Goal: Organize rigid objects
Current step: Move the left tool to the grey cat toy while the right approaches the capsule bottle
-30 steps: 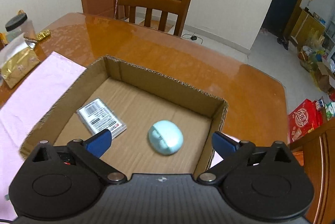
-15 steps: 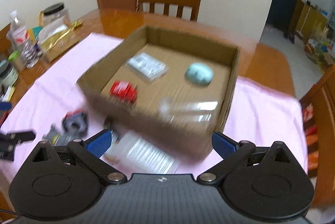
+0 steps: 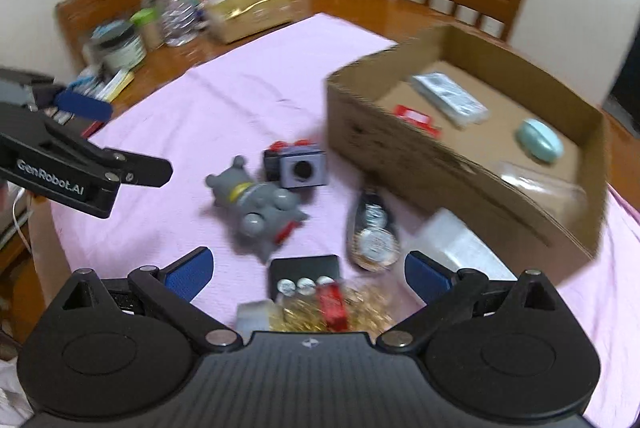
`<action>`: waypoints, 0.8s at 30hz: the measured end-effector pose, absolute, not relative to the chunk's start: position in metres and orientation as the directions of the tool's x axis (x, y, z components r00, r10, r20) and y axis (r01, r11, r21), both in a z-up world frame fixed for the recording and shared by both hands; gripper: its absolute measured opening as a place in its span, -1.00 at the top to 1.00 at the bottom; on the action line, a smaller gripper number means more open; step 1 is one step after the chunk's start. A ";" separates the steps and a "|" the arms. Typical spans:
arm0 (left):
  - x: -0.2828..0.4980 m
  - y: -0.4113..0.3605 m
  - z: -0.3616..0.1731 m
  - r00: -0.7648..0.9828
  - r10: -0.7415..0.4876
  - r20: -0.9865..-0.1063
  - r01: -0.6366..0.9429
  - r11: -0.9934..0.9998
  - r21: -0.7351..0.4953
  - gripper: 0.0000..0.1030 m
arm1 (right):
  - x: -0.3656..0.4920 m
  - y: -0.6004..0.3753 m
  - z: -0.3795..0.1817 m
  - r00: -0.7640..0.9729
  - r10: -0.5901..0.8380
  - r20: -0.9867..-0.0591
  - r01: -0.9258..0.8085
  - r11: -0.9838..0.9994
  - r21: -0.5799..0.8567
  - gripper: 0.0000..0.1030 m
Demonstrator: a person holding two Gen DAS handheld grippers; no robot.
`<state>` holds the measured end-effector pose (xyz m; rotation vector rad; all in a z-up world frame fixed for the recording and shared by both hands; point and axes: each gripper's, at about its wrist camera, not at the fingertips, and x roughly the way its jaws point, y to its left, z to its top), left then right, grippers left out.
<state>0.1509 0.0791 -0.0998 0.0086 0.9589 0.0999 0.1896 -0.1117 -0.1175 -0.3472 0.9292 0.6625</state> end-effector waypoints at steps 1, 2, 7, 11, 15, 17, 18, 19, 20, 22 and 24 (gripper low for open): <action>0.150 0.080 -0.101 0.566 0.090 -0.819 -0.086 0.995 0.050 -0.96 | 0.191 -0.108 -0.120 0.418 0.366 -0.832 -0.672 0.741 -0.012 -1.00; 0.148 0.081 -0.101 0.564 0.092 -0.821 -0.091 0.995 0.048 -0.96 | 0.191 -0.105 -0.122 0.411 0.361 -0.837 -0.677 0.735 -0.015 -1.00; 0.144 0.086 -0.105 0.554 0.099 -0.826 -0.112 0.993 0.044 -0.96 | 0.185 -0.113 -0.125 0.391 0.349 -0.852 -0.673 0.740 -0.006 -1.00; 0.145 0.085 -0.108 0.549 0.095 -0.830 -0.109 0.993 0.042 -0.96 | 0.175 -0.124 -0.124 0.389 0.328 -0.861 -0.653 0.758 -0.007 -1.00; 0.148 0.078 -0.109 0.553 0.079 -0.830 -0.080 0.996 0.042 -0.96 | 0.166 -0.132 -0.126 0.391 0.312 -0.866 -0.624 0.782 0.000 -1.00; 0.151 0.074 -0.108 0.556 0.070 -0.828 -0.062 0.997 0.042 -0.96 | 0.164 -0.136 -0.126 0.395 0.311 -0.864 -0.604 0.797 0.011 -1.00; 0.152 0.071 -0.108 0.558 0.066 -0.827 -0.054 0.998 0.044 -0.96 | 0.163 -0.137 -0.126 0.398 0.314 -0.862 -0.595 0.803 0.018 -1.00; 0.153 0.069 -0.107 0.559 0.064 -0.827 -0.046 0.998 0.046 -0.96 | 0.163 -0.138 -0.126 0.402 0.314 -0.860 -0.589 0.808 0.019 -1.00; 0.154 0.068 -0.107 0.560 0.062 -0.826 -0.040 0.998 0.047 -0.96 | 0.164 -0.137 -0.126 0.412 0.296 -0.862 -0.578 0.816 0.004 -1.00; 0.155 0.065 -0.106 0.564 0.058 -0.824 -0.030 0.998 0.050 -0.96 | 0.166 -0.136 -0.126 0.440 0.240 -0.865 -0.542 0.839 -0.043 -1.00; 0.157 0.064 -0.104 0.568 0.051 -0.822 -0.020 0.999 0.048 -0.96 | 0.169 -0.141 -0.124 0.436 0.222 -0.872 -0.502 0.864 -0.031 -1.00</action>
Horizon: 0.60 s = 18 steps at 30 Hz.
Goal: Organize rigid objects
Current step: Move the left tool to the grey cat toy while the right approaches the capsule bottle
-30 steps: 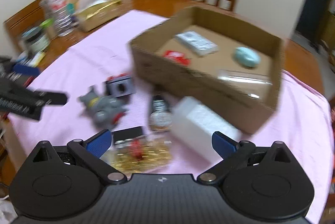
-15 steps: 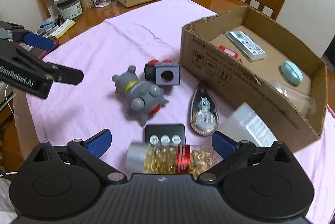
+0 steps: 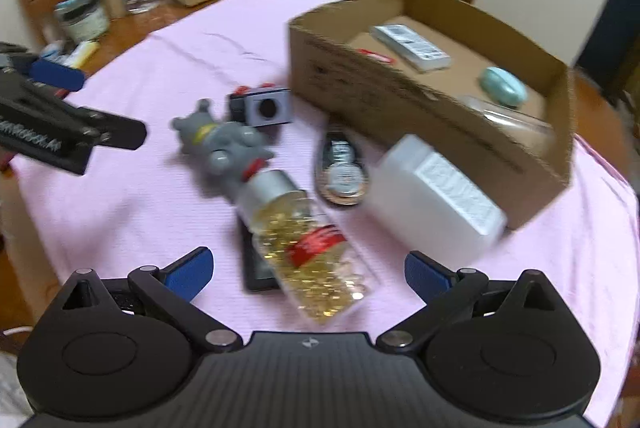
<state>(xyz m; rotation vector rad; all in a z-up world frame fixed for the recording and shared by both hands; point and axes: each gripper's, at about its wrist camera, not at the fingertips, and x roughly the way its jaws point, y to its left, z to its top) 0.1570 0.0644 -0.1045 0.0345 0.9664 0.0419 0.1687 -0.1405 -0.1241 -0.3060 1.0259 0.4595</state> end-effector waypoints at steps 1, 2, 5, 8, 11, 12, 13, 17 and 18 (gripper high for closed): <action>0.158 0.064 -0.104 0.570 0.050 -0.820 -0.015 0.999 0.051 -0.96 | 0.170 -0.143 -0.123 0.427 0.220 -0.877 -0.485 0.875 -0.016 -1.00; 0.159 0.064 -0.103 0.573 0.049 -0.818 -0.007 0.998 0.056 -0.96 | 0.169 -0.146 -0.123 0.417 0.223 -0.881 -0.470 0.883 0.001 -1.00; 0.164 0.062 -0.104 0.566 0.016 -0.824 0.042 0.998 0.048 -0.96 | 0.167 -0.156 -0.122 0.400 0.223 -0.889 -0.428 0.903 0.033 -1.00; 0.170 0.056 -0.109 0.557 -0.031 -0.830 0.095 0.995 0.027 -0.96 | 0.161 -0.161 -0.126 0.402 0.209 -0.891 -0.382 0.923 0.045 -1.00; 0.180 0.049 -0.117 0.556 -0.086 -0.827 0.153 0.988 0.000 -0.96 | 0.155 -0.161 -0.138 0.390 0.194 -0.900 -0.336 0.940 0.057 -1.00; 0.185 0.046 -0.121 0.549 -0.102 -0.830 0.168 0.986 -0.010 -0.96 | 0.152 -0.160 -0.141 0.392 0.186 -0.901 -0.324 0.945 0.055 -1.00; 0.190 0.044 -0.124 0.540 -0.109 -0.835 0.175 0.984 -0.016 -0.96 | 0.149 -0.158 -0.144 0.394 0.175 -0.902 -0.310 0.949 0.048 -1.00; 0.208 0.036 -0.137 0.532 -0.126 -0.837 0.198 0.980 -0.022 -0.96 | 0.140 -0.155 -0.154 0.388 0.153 -0.909 -0.240 0.969 0.061 -1.00; 0.212 0.036 -0.141 0.527 -0.132 -0.839 0.200 0.979 -0.029 -0.96 | 0.139 -0.153 -0.155 0.387 0.139 -0.911 -0.224 0.973 0.053 -1.00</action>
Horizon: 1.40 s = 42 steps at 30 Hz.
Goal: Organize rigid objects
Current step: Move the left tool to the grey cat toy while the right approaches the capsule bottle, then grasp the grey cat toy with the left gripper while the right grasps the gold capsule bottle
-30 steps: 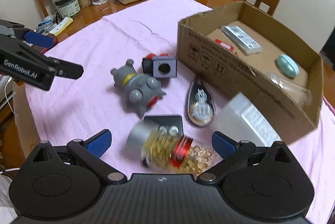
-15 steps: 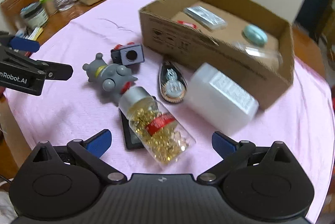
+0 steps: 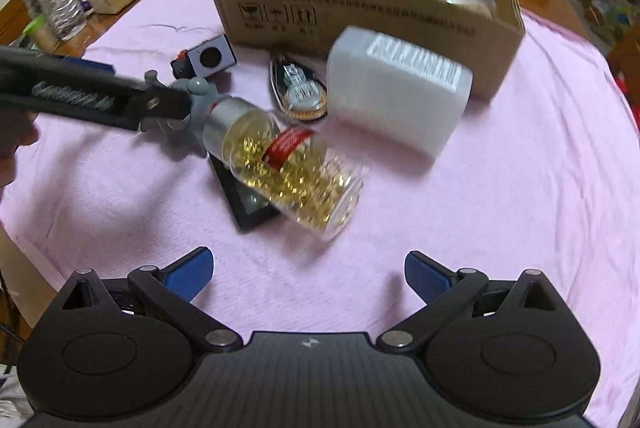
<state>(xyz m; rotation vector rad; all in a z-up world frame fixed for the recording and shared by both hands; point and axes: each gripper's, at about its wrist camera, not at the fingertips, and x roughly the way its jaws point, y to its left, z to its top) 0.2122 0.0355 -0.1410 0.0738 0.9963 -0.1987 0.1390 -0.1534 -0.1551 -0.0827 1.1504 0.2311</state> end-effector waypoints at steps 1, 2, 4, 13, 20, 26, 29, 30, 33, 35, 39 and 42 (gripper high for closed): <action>0.215 0.035 -0.145 0.519 -0.134 -0.844 0.197 0.980 -0.035 -0.96 | 0.138 -0.152 -0.155 0.389 0.131 -0.912 -0.212 0.976 0.050 -1.00; 0.219 0.035 -0.149 0.506 -0.136 -0.852 0.194 0.980 -0.042 -0.96 | 0.138 -0.150 -0.154 0.393 0.127 -0.911 -0.201 0.978 0.049 -1.00; 0.222 0.038 -0.154 0.479 -0.149 -0.865 0.187 0.980 -0.065 -0.95 | 0.137 -0.149 -0.152 0.400 0.122 -0.908 -0.183 0.982 0.051 -1.00; 0.225 0.044 -0.158 0.438 -0.223 -0.871 0.204 0.968 -0.146 -0.45 | 0.141 -0.143 -0.148 0.415 0.100 -0.904 -0.140 0.989 0.046 -1.00; 0.217 0.064 -0.155 0.434 -0.182 -0.882 0.237 0.968 -0.082 -0.45 | 0.156 -0.136 -0.141 0.423 0.160 -0.892 -0.132 0.985 0.114 -1.00; 0.209 0.095 -0.153 0.450 -0.136 -0.882 0.239 0.971 -0.028 -0.49 | 0.172 -0.125 -0.141 0.425 0.176 -0.888 -0.119 0.983 0.137 -1.00; 0.206 0.106 -0.152 0.460 -0.133 -0.878 0.228 0.973 -0.028 -0.53 | 0.180 -0.120 -0.141 0.429 0.168 -0.887 -0.120 0.985 0.128 -1.00; 0.205 0.109 -0.151 0.466 -0.138 -0.874 0.225 0.974 -0.033 -0.58 | 0.182 -0.119 -0.142 0.431 0.163 -0.887 -0.121 0.985 0.122 -1.00; 0.201 0.115 -0.146 0.491 -0.142 -0.859 0.223 0.974 -0.034 -0.65 | 0.189 -0.112 -0.142 0.437 0.138 -0.889 -0.122 0.988 0.093 -1.00; 0.201 0.116 -0.145 0.493 -0.148 -0.857 0.221 0.974 -0.041 -0.65 | 0.192 -0.105 -0.141 0.448 0.116 -0.887 -0.137 0.989 0.060 -1.00; 0.201 0.115 -0.145 0.484 -0.166 -0.859 0.213 0.975 -0.068 -0.70 | 0.191 -0.094 -0.140 0.469 0.069 -0.881 -0.169 0.986 -0.013 -1.00; 0.200 0.113 -0.146 0.481 -0.147 -0.864 0.194 0.979 -0.059 -0.77 | 0.188 -0.090 -0.142 0.485 0.033 -0.874 -0.192 0.979 -0.070 -0.91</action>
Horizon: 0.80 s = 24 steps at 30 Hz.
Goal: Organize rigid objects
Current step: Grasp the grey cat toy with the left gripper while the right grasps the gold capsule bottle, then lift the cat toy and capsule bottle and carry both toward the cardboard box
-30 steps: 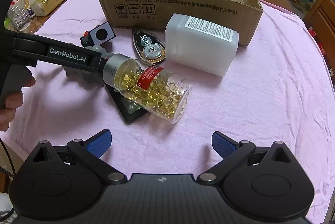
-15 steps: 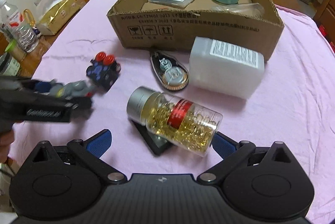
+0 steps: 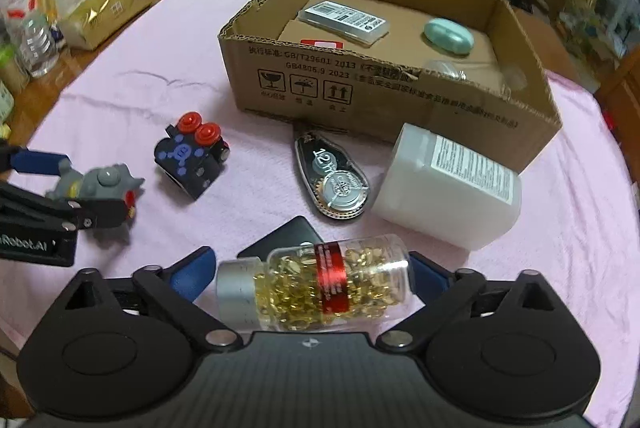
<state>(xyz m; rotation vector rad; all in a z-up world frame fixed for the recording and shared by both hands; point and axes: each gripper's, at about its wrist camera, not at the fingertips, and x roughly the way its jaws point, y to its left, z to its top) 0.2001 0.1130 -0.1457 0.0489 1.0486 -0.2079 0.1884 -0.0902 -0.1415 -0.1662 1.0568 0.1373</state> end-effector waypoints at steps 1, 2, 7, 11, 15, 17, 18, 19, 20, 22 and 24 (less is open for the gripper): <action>0.200 0.113 -0.146 0.481 -0.139 -0.866 0.184 0.981 -0.056 -0.77 | 0.187 -0.090 -0.141 0.486 0.035 -0.873 -0.199 0.977 -0.072 -0.91; 0.199 0.113 -0.146 0.480 -0.133 -0.867 0.173 0.983 -0.055 -0.77 | 0.187 -0.091 -0.141 0.487 0.036 -0.872 -0.200 0.977 -0.071 -0.90; 0.198 0.110 -0.149 0.461 -0.111 -0.880 0.139 0.989 -0.052 -0.77 | 0.181 -0.101 -0.137 0.493 0.035 -0.869 -0.200 0.977 -0.074 -0.88; 0.200 0.107 -0.153 0.449 -0.083 -0.890 0.102 0.994 -0.041 -0.76 | 0.176 -0.117 -0.133 0.493 0.012 -0.870 -0.184 0.979 -0.091 -0.87; 0.202 0.104 -0.155 0.441 -0.079 -0.894 0.078 0.996 -0.050 -0.74 | 0.172 -0.137 -0.135 0.482 0.003 -0.876 -0.165 0.982 -0.088 -0.87; 0.204 0.101 -0.157 0.439 -0.076 -0.896 0.071 0.996 -0.049 -0.71 | 0.170 -0.144 -0.137 0.470 -0.014 -0.883 -0.165 0.981 -0.104 -0.87; 0.204 0.099 -0.157 0.436 -0.074 -0.897 0.066 0.997 -0.050 -0.69 | 0.169 -0.147 -0.138 0.465 -0.018 -0.885 -0.167 0.980 -0.108 -0.87; 0.205 0.098 -0.158 0.437 -0.073 -0.896 0.063 0.997 -0.050 -0.68 | 0.167 -0.150 -0.140 0.460 -0.017 -0.888 -0.169 0.980 -0.106 -0.87; 0.205 0.096 -0.158 0.442 -0.062 -0.895 0.059 0.997 -0.040 -0.66 | 0.165 -0.154 -0.141 0.455 -0.011 -0.890 -0.173 0.980 -0.100 -0.87; 0.206 0.092 -0.159 0.449 -0.050 -0.892 0.066 0.998 -0.022 -0.66 | 0.163 -0.159 -0.142 0.452 0.009 -0.892 -0.184 0.979 -0.083 -0.87; 0.207 0.091 -0.159 0.448 -0.039 -0.893 0.058 0.998 -0.015 -0.66 | 0.163 -0.161 -0.142 0.449 0.021 -0.893 -0.195 0.978 -0.076 -0.87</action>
